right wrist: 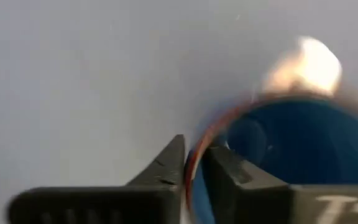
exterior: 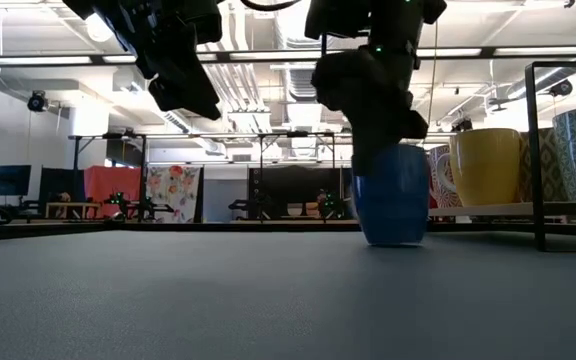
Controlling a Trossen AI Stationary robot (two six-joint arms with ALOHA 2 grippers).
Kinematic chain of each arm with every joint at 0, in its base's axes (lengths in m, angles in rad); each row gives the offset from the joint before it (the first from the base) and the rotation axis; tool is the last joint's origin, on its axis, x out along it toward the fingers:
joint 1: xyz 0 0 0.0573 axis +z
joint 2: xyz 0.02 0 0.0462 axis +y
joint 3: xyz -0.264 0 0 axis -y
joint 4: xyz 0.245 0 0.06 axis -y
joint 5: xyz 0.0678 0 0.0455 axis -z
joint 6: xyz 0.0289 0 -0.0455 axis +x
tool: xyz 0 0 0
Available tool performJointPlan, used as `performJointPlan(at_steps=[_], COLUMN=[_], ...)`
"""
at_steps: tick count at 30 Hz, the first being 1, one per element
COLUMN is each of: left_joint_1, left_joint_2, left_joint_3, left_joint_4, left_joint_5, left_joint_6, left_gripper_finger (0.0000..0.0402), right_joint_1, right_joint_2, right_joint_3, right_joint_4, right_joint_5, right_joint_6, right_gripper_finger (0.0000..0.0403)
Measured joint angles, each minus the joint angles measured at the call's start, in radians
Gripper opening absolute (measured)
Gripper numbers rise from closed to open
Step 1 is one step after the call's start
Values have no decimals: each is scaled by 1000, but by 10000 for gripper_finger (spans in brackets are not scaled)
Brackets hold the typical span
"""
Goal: Place coffee mugs
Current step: Put the blue mug on the shelf
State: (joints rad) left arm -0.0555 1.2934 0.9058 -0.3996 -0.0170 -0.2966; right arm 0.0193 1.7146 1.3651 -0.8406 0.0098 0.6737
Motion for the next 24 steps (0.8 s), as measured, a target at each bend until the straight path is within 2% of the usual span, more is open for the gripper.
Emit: performJointPlan(at_steps=[3, 8, 12, 24], left_joint_1=[0, 0, 0, 0], left_joint_2=[0, 0, 0, 0], left_joint_3=[0, -1, -2, -2], left_joint_4=[0, 1, 1, 3], left_joint_5=[0, 0, 0, -2], left_joint_6=[0, 0, 0, 0], left_gripper_finger=[141, 141, 141, 141], right_joint_1=[0, 0, 0, 0], right_joint_2=[-3, -4, -21, -174], right_joint_3=[3, 22, 51, 53], right_joint_4=[-34, -161, -280, -330], right_joint_5=[-25, -43, -37, -35], right_joint_6=[-109, -275, -348, -336], right_gripper_finger=[17, 14, 13, 13])
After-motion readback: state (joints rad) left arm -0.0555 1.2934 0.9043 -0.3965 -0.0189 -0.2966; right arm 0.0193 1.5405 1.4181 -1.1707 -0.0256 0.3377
